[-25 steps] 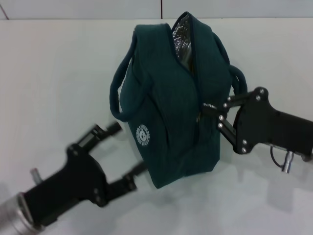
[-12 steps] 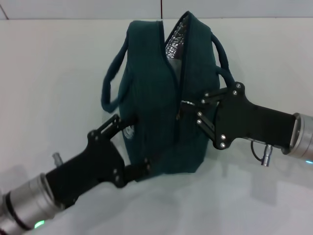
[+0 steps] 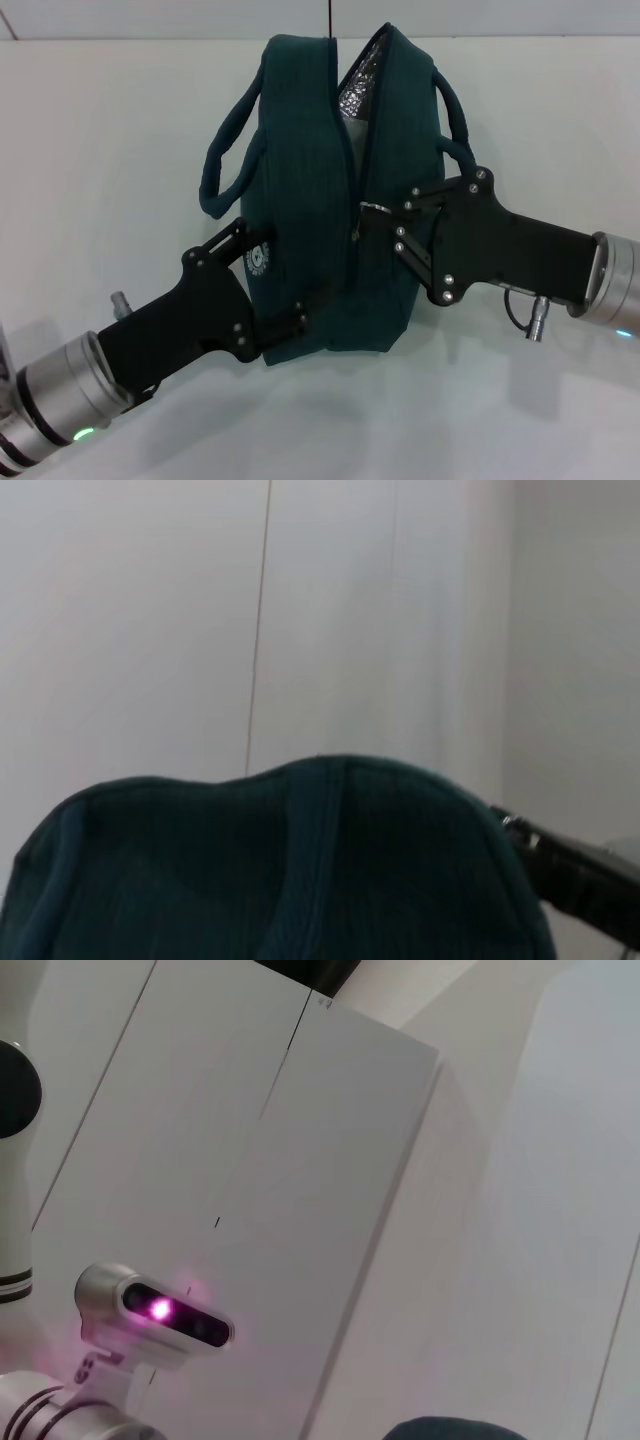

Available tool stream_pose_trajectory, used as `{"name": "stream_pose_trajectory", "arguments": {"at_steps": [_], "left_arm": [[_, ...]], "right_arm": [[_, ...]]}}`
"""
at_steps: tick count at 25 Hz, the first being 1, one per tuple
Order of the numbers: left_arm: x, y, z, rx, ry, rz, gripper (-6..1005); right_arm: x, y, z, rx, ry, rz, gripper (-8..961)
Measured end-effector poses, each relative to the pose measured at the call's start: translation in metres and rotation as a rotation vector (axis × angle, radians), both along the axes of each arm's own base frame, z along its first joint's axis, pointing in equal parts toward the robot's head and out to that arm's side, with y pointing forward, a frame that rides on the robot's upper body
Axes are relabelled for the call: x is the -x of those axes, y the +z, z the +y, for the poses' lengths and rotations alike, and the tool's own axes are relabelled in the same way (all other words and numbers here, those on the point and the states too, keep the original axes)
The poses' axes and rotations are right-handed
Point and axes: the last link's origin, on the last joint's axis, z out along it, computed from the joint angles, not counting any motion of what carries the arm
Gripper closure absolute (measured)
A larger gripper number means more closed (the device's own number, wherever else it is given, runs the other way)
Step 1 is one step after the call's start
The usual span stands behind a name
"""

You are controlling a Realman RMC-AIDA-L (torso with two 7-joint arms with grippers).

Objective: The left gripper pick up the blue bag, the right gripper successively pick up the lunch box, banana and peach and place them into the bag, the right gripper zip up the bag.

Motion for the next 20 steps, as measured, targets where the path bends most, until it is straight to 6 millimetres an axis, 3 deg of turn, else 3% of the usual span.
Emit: {"name": "stream_pose_trajectory", "arguments": {"at_steps": [7,12,20], "left_arm": [[0.006,0.003,0.0,-0.054,0.035,0.007,172],[0.012,0.008,-0.002,-0.101,0.061,0.008,396],[0.011,0.009,-0.002,-0.125,0.037,0.025,531]], "right_arm": [[0.002,-0.001,-0.002,-0.001,0.009,0.004,938],[0.004,-0.001,-0.002,-0.002,0.017,0.009,938],[0.004,-0.001,0.0,-0.012,0.005,0.008,938]]}}
